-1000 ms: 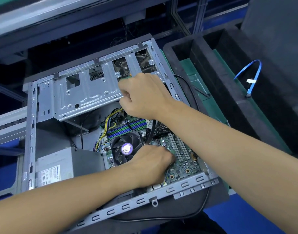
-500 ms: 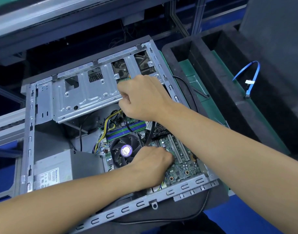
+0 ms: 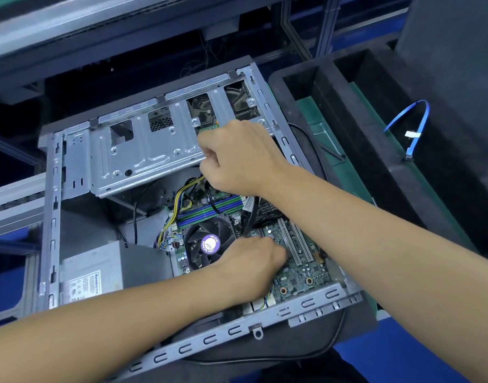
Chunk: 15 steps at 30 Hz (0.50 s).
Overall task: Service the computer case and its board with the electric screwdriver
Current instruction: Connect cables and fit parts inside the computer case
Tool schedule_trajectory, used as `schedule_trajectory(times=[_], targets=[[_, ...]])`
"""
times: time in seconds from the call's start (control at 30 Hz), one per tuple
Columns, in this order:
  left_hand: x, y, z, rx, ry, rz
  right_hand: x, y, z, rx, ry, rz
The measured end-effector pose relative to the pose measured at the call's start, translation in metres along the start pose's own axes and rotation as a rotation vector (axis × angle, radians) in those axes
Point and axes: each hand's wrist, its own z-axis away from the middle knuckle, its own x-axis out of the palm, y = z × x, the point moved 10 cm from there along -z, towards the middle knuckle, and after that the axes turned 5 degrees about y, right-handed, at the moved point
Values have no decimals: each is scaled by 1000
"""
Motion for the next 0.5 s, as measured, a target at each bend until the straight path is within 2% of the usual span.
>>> schedule_trajectory(times=[0.27,0.5], targets=[[7,-2,2,-9,-72,-115,1,1,0,7,-9,-5],[14,-4,1,-40,-123,-91,2,1,0,4,-7,-5]])
